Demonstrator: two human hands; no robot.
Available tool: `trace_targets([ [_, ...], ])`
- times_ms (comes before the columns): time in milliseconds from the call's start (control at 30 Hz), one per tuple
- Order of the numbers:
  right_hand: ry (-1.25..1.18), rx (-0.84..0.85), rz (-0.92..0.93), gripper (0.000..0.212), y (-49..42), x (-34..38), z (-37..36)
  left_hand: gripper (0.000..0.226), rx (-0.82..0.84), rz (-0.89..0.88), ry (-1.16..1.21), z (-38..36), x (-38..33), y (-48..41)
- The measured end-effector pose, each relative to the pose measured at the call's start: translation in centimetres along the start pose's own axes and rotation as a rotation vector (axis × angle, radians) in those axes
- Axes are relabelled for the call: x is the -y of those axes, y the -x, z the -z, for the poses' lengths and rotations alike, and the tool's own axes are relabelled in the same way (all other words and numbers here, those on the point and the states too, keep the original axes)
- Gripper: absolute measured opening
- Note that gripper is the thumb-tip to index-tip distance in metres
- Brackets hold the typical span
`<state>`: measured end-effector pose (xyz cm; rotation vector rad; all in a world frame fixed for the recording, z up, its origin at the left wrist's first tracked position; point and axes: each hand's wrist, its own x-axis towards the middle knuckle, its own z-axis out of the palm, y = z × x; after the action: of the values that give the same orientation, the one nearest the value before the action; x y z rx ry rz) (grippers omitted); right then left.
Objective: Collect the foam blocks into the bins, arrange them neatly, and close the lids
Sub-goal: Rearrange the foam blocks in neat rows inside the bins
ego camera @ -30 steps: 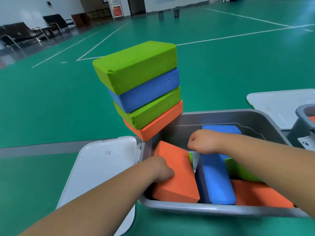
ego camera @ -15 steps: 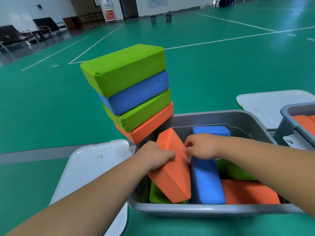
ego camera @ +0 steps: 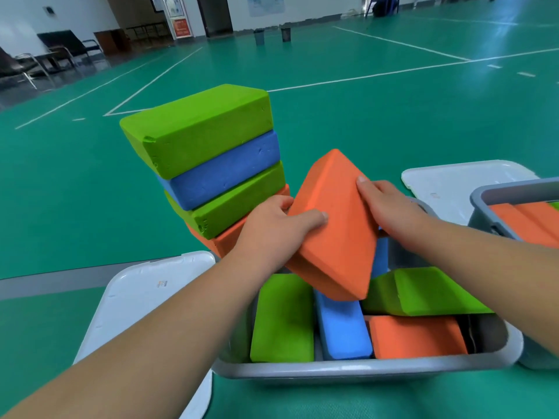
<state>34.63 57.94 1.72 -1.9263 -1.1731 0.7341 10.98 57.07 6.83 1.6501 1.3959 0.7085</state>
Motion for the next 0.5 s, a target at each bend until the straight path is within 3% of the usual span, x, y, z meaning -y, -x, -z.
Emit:
trace_targets([
  [67, 0.006, -0.105, -0.032, 0.083, -0.4, 0.0, 0.9, 0.049, 0.055, 0.036, 0.042, -1.7, 0.8, -0.4],
  [167, 0.062, -0.192, -0.07, 0.082, -0.6, -0.4, 2.3, 0.068, 0.132, 0.02, -0.044, -4.3, 1.5, -0.9],
  [367, 0.198, -0.094, -0.197, 0.079, -1.5, -2.1, 2.7, 0.051, 0.023, 0.005, -0.121, -5.8, 2.7, -3.4],
  [500, 0.242, -0.149, -0.182, 0.076, -1.7, -2.2, 2.5, 0.036, 0.056, 0.152, 0.148, -6.5, 5.3, -4.4],
])
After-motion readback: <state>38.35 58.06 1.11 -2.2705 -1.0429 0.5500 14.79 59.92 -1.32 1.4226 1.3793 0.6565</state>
